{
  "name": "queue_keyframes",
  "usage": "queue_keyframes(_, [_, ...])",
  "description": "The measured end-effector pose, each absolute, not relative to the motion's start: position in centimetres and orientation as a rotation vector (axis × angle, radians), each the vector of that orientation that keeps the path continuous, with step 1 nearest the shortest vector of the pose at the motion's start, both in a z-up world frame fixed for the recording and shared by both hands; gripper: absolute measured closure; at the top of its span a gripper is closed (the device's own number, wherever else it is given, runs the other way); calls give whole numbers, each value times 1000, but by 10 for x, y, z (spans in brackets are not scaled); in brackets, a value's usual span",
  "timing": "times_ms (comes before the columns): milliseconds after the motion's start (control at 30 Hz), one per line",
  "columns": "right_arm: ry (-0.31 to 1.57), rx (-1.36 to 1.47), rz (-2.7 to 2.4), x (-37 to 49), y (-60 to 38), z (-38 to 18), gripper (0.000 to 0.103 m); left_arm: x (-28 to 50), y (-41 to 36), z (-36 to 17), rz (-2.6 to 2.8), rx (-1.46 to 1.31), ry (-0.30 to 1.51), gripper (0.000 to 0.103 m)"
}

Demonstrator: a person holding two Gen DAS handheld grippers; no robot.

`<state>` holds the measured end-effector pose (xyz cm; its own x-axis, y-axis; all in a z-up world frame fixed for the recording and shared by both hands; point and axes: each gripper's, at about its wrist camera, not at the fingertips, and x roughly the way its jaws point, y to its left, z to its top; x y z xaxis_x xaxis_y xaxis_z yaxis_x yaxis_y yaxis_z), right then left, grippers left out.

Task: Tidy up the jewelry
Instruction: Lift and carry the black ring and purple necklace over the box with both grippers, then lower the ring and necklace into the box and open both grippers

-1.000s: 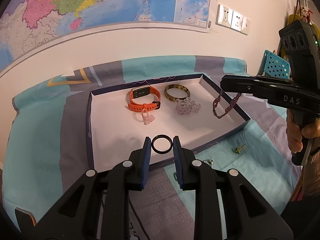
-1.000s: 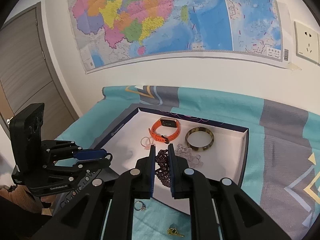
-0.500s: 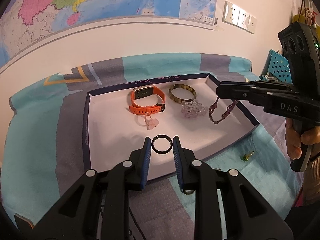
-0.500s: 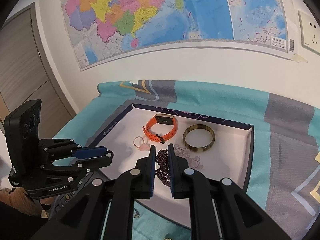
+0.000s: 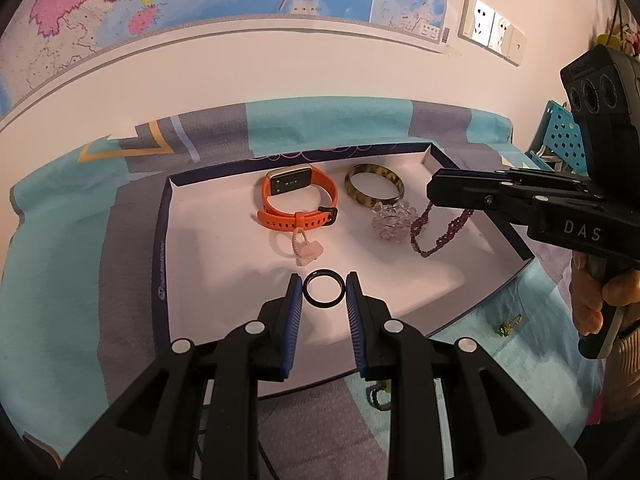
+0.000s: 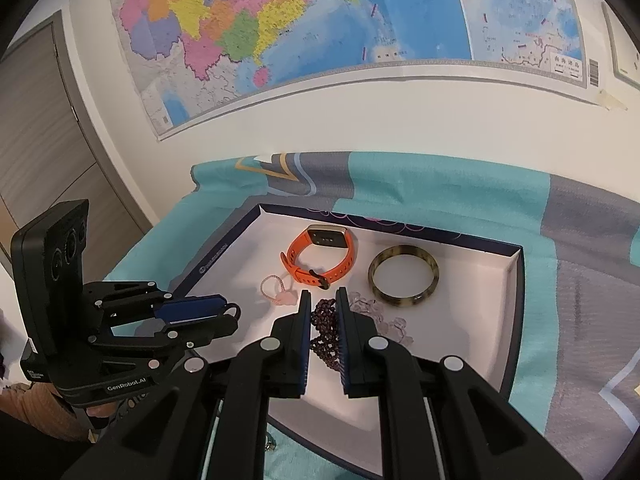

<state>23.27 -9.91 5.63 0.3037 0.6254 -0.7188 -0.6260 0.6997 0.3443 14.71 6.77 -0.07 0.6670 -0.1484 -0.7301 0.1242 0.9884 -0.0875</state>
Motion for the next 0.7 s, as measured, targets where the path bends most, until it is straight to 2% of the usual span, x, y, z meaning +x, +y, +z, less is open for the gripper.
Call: queue_keyframes(700, [978,39,815,246,-95,43,93,171,67,-16,-125,-49,878,80])
